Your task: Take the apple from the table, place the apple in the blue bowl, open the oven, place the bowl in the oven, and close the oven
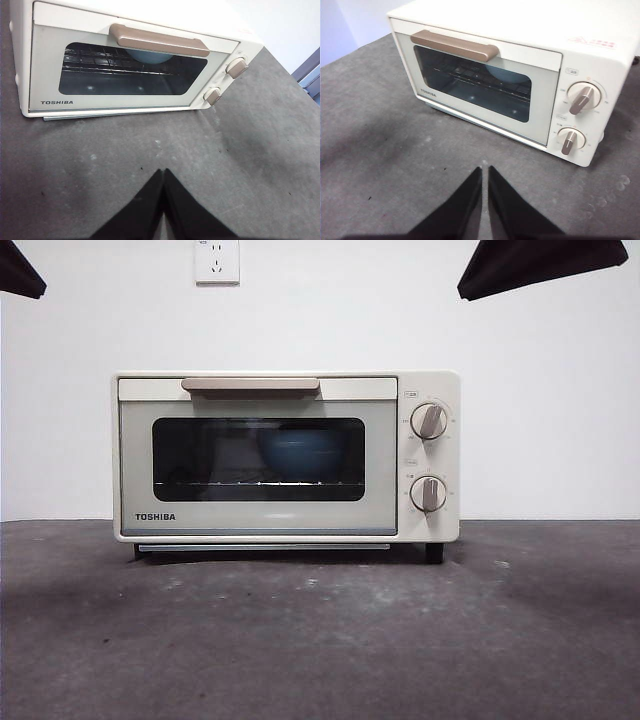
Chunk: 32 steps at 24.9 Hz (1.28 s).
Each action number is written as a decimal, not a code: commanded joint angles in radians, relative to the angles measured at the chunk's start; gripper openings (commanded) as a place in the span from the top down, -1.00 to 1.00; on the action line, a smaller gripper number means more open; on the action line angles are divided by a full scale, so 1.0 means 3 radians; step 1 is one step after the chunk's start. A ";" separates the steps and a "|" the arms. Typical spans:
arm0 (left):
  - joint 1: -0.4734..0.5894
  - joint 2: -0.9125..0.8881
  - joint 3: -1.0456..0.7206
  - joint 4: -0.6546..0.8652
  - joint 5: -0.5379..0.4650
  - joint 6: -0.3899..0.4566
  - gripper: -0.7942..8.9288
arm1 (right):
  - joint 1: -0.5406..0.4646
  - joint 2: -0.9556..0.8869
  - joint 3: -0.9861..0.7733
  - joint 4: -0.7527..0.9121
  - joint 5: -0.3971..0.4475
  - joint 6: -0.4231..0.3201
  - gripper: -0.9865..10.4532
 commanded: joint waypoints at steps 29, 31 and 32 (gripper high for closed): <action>0.0787 -0.0893 -0.0708 0.1208 -0.0571 0.1078 0.82 | 0.0034 0.0022 0.0018 0.0043 0.0069 -0.0031 0.82; 0.0837 -0.1078 -0.0938 0.1333 -0.0651 0.1083 0.82 | 0.0034 0.0022 0.0018 0.0043 0.0069 -0.0031 0.82; 0.0847 -0.1160 -0.1034 0.1362 -0.0652 0.1085 0.82 | 0.0034 0.0022 0.0018 0.0042 0.0067 -0.0031 0.82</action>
